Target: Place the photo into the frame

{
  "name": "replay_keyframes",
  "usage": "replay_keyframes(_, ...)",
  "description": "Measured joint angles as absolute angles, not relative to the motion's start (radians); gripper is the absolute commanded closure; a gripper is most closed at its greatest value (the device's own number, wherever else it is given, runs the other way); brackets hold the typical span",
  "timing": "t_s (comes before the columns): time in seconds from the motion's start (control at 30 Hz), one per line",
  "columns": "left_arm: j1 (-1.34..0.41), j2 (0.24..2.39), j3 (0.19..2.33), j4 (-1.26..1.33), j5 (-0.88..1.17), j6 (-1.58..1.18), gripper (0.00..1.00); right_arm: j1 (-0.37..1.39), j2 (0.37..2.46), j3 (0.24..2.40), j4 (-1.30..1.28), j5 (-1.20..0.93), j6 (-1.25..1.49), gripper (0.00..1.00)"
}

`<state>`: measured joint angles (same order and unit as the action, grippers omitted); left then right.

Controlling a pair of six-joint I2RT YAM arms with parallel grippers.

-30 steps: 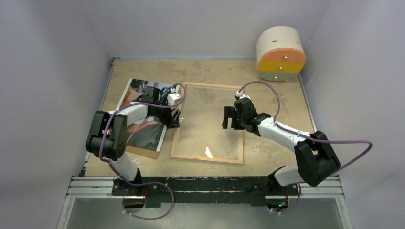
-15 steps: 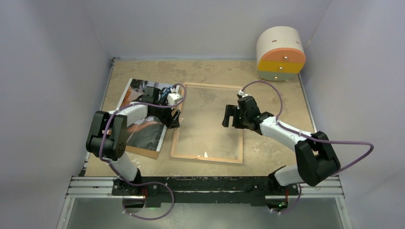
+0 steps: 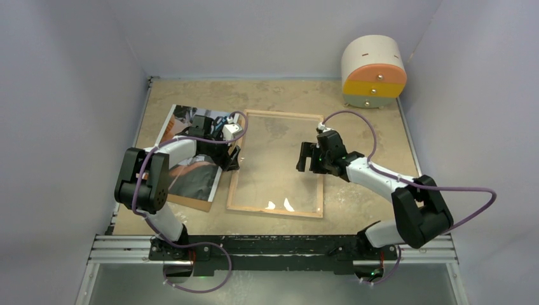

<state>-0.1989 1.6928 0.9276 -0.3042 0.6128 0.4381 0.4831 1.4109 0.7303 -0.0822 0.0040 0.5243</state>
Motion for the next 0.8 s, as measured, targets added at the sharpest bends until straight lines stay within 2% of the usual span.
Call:
replay_keyframes(0.23, -0.199, 1.694, 0.928, -0.304, 0.611, 0.438, 0.26, 0.480, 1.411, 0.730, -0.073, -0.004, 0.541, 0.14)
replay_keyframes(0.37, -0.199, 1.697, 0.928, -0.300, 0.608, 0.438, 0.37, 0.466, 1.385, 0.725, -0.067, -0.037, 0.561, 0.23)
replay_keyframes(0.47, -0.199, 1.706, 0.937, -0.310, 0.615, 0.437, 0.46, 0.455, 1.328, 0.712, -0.038, -0.080, 0.587, 0.32)
replay_keyframes(0.7, -0.198, 1.728, 0.962, -0.357, 0.662, 0.429, 0.55, 0.441, 1.212, 0.682, 0.083, -0.206, 0.656, 0.50)
replay_keyframes(0.8, -0.195, 1.728, 0.969, -0.376, 0.671, 0.429, 0.57, 0.440, 1.206, 0.678, 0.113, -0.240, 0.675, 0.66)
